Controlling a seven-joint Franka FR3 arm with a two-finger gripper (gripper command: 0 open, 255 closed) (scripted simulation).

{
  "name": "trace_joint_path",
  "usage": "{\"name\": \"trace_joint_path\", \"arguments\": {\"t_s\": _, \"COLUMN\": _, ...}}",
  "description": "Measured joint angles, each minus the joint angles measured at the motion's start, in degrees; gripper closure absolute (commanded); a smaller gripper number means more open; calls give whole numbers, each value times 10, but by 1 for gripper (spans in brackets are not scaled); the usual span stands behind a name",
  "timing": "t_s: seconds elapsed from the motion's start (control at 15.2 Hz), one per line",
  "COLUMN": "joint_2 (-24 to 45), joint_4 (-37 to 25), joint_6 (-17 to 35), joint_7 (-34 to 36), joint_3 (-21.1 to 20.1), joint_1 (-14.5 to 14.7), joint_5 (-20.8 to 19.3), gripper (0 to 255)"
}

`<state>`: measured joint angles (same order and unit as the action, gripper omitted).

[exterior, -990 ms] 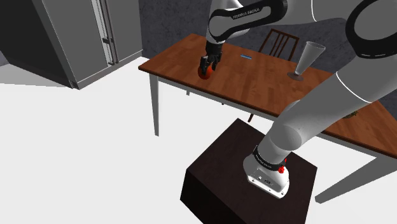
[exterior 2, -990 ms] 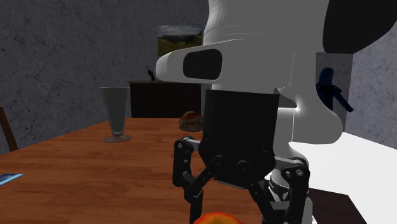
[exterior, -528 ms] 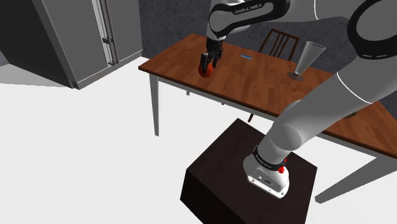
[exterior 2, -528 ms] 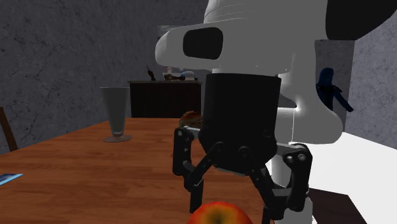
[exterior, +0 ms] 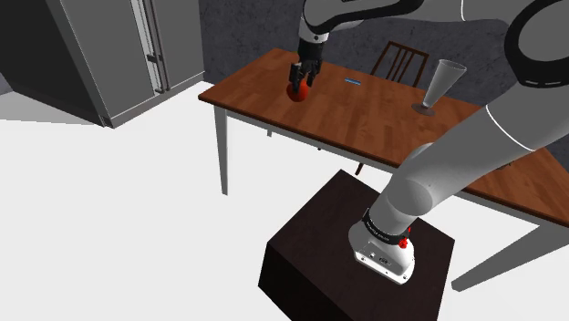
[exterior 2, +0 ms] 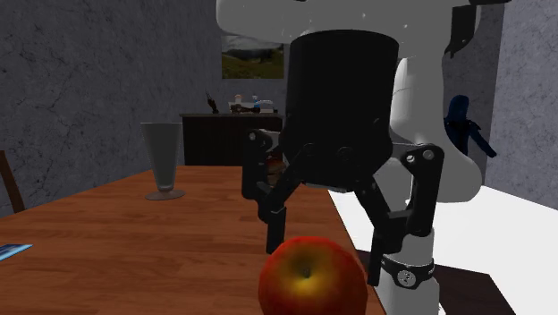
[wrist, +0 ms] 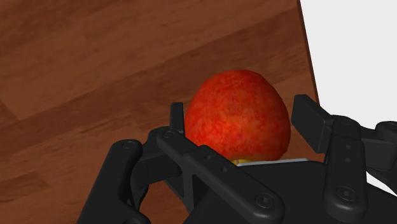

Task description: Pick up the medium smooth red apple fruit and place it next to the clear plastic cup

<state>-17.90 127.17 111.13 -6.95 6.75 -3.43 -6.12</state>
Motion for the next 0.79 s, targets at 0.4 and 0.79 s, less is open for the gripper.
{"name": "trace_joint_path", "arguments": {"t_s": 0.4, "joint_2": -5, "joint_4": -42, "joint_6": -47, "joint_7": -3, "joint_3": -1, "joint_1": 1, "joint_5": 2, "gripper": 255}}
{"name": "trace_joint_path", "arguments": {"t_s": 0.79, "joint_2": -4, "joint_4": -89, "joint_6": -92, "joint_7": -6, "joint_3": -3, "joint_1": 1, "joint_5": 3, "gripper": 255}}
